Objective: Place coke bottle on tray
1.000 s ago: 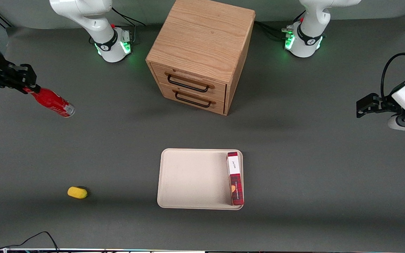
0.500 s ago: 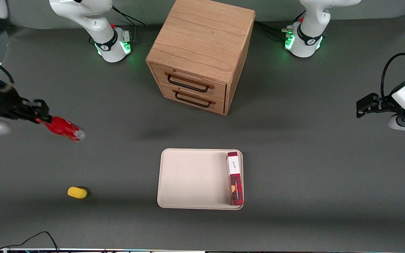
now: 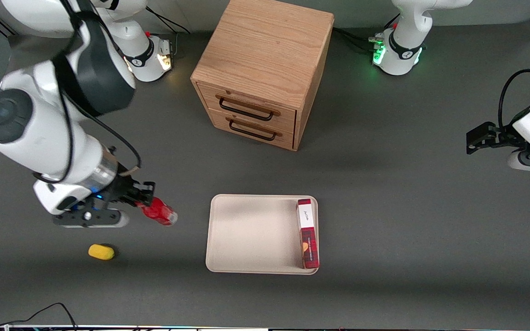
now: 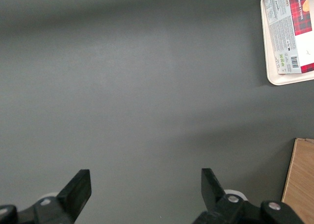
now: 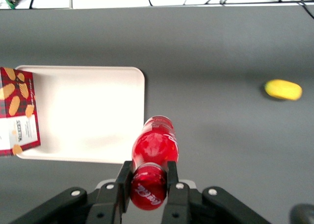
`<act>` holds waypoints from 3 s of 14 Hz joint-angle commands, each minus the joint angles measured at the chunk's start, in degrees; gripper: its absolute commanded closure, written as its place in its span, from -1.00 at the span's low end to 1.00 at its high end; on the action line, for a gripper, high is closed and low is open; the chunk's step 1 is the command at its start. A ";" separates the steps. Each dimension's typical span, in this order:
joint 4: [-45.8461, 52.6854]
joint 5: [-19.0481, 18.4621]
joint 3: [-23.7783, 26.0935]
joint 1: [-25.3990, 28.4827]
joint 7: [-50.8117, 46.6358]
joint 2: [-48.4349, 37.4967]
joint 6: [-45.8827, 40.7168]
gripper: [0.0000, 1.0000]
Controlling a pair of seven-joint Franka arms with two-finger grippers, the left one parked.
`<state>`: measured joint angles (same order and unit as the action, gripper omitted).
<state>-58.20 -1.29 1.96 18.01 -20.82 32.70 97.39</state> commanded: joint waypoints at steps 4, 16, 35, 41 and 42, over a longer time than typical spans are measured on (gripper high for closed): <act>3.71 -0.81 -0.82 3.08 -0.63 9.03 11.21 1.00; 3.36 -0.73 -0.55 5.54 -0.54 19.77 22.66 1.00; -0.13 -0.29 -0.64 3.71 -3.88 7.76 8.01 -1.00; -14.81 -0.38 -0.47 -0.59 -2.30 -11.57 -2.62 -1.00; -16.05 -0.29 -0.38 -2.00 -0.82 -14.39 -4.65 -1.00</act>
<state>-65.51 -1.33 1.10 18.45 -23.06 27.58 94.87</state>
